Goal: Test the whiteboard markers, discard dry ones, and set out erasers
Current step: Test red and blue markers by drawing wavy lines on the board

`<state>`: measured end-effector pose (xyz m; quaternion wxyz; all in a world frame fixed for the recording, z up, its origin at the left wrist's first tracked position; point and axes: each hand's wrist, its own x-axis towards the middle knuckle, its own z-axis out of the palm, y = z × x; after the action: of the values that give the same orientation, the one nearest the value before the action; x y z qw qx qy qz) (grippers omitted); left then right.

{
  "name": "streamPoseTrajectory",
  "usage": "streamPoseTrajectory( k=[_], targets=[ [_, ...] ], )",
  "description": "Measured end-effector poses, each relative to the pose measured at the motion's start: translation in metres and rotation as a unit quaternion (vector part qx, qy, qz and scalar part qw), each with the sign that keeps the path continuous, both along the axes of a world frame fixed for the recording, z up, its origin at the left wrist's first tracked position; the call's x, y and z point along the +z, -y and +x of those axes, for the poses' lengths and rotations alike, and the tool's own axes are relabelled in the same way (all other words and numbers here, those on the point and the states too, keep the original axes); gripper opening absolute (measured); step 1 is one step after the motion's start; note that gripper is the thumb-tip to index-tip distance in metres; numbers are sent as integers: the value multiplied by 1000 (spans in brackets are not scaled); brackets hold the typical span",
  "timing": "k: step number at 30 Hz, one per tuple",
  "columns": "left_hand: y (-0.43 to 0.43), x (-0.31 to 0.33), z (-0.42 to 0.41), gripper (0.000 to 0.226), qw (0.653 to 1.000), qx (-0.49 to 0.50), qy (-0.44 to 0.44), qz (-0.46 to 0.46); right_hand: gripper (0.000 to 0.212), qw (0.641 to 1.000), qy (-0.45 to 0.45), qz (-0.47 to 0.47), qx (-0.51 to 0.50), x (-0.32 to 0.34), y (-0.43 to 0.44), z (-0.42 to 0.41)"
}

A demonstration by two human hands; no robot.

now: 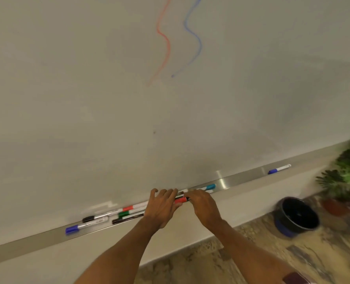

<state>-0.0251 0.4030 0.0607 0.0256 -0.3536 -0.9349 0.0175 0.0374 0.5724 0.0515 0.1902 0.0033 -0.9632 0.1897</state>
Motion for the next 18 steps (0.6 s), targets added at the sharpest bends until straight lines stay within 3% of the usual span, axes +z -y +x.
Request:
streamPoseTrajectory(
  k=[6, 13, 18],
  targets=[
    [-123, -2, -3, 35, 996, -82, 18, -3, 22, 999, -7, -14, -41, -12, -107, 2],
    [-255, -18, -9, 22, 996, -78, 32, 17, 22, 996, 17, 0, -91, -24, -230, -8],
    [-323, -26, -23, 33, 996, -73, 57, 20, 26, 993, 23, -10, -114, -30, -293, -22]
  ],
)
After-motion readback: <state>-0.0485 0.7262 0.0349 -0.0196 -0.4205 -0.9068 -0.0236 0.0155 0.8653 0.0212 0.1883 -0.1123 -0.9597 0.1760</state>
